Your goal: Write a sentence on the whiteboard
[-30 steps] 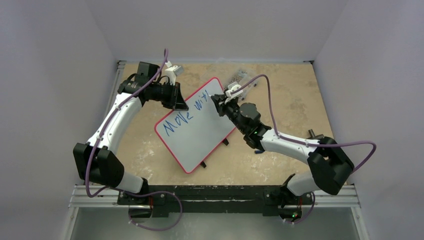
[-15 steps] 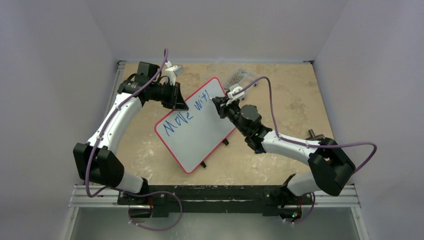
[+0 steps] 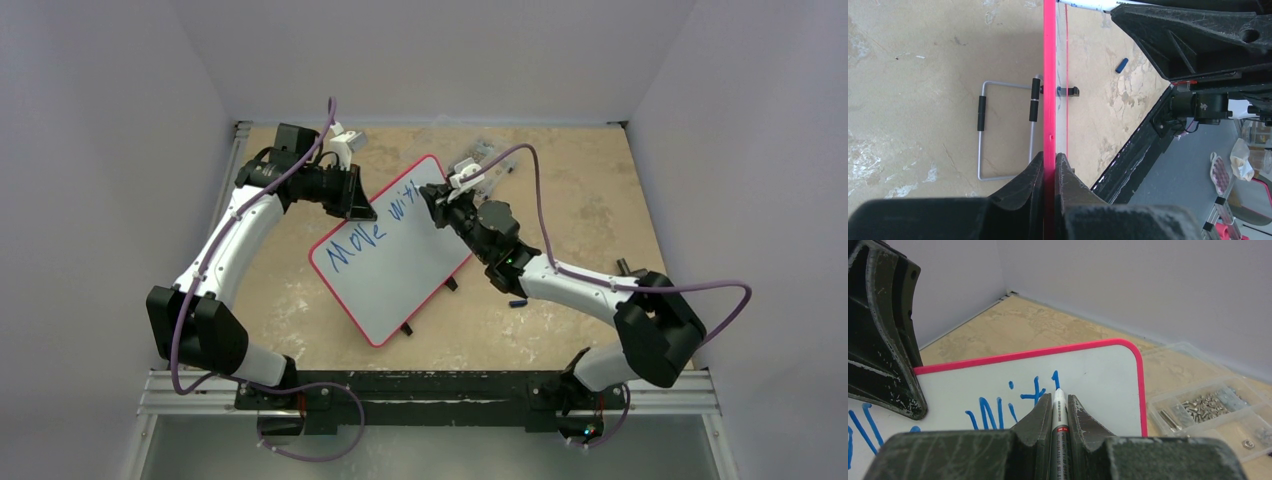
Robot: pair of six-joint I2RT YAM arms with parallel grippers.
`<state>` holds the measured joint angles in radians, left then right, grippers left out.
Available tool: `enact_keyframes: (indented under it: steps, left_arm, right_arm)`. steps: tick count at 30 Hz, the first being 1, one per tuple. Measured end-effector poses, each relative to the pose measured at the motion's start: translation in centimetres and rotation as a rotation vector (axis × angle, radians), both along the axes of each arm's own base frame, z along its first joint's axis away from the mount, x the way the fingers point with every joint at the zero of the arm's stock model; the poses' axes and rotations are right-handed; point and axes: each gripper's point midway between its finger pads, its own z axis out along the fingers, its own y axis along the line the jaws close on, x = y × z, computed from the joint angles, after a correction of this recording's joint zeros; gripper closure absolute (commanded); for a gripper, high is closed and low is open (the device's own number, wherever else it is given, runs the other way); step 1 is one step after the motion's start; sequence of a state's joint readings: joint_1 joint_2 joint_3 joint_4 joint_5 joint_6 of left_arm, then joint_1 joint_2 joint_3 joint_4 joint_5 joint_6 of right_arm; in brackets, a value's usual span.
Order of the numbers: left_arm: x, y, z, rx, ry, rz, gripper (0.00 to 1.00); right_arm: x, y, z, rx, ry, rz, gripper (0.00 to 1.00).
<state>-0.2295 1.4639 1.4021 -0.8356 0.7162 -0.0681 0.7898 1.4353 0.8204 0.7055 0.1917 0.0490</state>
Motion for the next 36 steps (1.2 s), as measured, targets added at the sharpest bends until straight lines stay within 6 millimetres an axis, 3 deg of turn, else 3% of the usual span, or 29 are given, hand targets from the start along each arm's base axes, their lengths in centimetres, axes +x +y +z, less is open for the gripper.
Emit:
enact_keyframes:
  steps: [22, 36]
  left_arm:
    - [0.0, 0.1, -0.1, 0.004, 0.006, 0.01, 1.0]
    - [0.0, 0.0, 0.0, 0.001, 0.011, 0.015, 1.0]
  right_arm:
    - [1.3, -0.6, -0.3, -0.032, -0.006, -0.051, 1.0]
    - [0.9, -0.9, -0.5, -0.042, 0.002, -0.048, 1.0]
